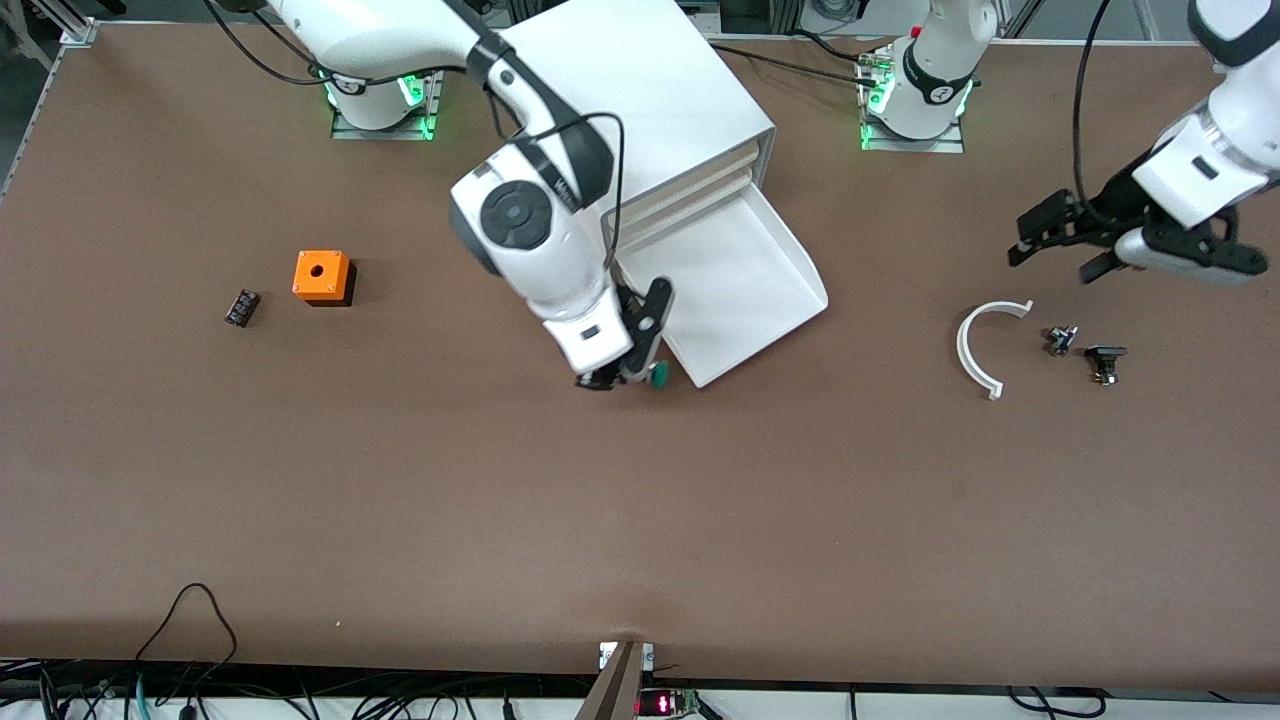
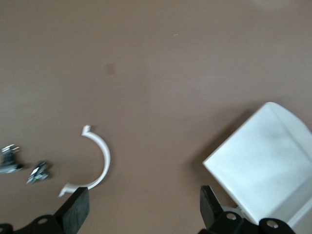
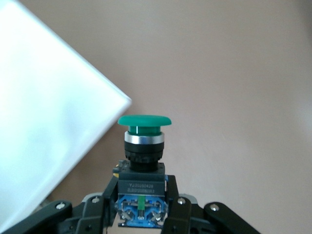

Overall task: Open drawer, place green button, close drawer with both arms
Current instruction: 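Lower the green button into the open drawer and release with the right gripper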

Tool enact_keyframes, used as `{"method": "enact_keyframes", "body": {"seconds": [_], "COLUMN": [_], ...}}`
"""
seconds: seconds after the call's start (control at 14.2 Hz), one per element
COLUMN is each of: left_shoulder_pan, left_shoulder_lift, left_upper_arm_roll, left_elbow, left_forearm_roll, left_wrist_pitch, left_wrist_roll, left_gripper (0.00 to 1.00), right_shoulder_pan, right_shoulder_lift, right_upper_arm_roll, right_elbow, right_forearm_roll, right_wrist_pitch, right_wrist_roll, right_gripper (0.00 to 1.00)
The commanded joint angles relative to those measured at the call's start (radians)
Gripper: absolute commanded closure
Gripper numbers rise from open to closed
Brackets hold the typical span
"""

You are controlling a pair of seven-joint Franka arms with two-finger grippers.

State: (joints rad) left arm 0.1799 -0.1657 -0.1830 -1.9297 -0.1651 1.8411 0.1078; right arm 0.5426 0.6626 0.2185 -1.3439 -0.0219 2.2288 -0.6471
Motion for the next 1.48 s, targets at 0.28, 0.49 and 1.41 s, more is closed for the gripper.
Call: {"method": "enact_keyframes", "body": {"seconds": [0.28, 0.49, 1.41], "left_shoulder_pan": [-0.056, -0.059, -0.057], "left_shoulder_lift": [0.032, 0.035, 0.137], "left_upper_arm_roll": [-0.02, -0.021, -0.01], "left_elbow": [0.069, 0.069, 0.15], "left_forearm_roll": [0.177, 0.179, 0.18], "left_wrist_pitch": [-0.077, -0.077, -0.111], "left_wrist_roll": [-0.273, -0.275, -0.26], "left_gripper": [0.0, 0.0, 0.0], "right_shoulder_pan": [0.149, 0.198, 0.238], "right_shoulder_lift": [0.034, 0.064, 0.125], "right_upper_arm_roll": [0.001, 0.001, -0.001], "right_elbow": [0.046, 0.045, 0.055], "right_forearm_roll": [-0.079, -0.136, -0.141], "right_wrist_pitch": [-0.04, -0.086, -0.011], "right_wrist_roll": [-0.197, -0.197, 0.086], "right_gripper": [0.79, 0.79, 0.0]}}
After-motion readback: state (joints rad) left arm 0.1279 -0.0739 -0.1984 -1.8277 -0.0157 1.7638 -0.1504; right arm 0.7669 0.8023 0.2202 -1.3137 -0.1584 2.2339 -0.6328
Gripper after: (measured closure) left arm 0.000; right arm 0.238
